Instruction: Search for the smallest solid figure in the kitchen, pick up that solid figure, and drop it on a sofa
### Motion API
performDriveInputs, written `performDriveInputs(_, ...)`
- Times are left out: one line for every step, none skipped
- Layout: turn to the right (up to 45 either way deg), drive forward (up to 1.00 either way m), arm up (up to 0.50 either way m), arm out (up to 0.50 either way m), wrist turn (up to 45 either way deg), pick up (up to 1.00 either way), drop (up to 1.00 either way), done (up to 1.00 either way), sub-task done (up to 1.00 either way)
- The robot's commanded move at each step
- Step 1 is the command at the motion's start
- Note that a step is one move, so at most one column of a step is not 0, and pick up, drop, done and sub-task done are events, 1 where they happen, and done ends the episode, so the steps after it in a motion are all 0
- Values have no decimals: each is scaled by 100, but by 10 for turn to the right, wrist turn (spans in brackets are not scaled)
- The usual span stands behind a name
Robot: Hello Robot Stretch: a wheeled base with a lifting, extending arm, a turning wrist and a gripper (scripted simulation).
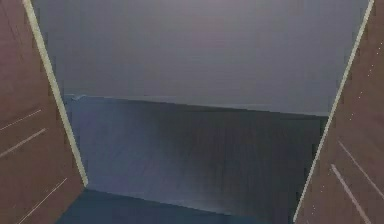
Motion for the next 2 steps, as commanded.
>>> performDriveInputs(90,0,0,0,0,0,0,0,0)
performDriveInputs(0,55,0,0,0,0,0,0,0)
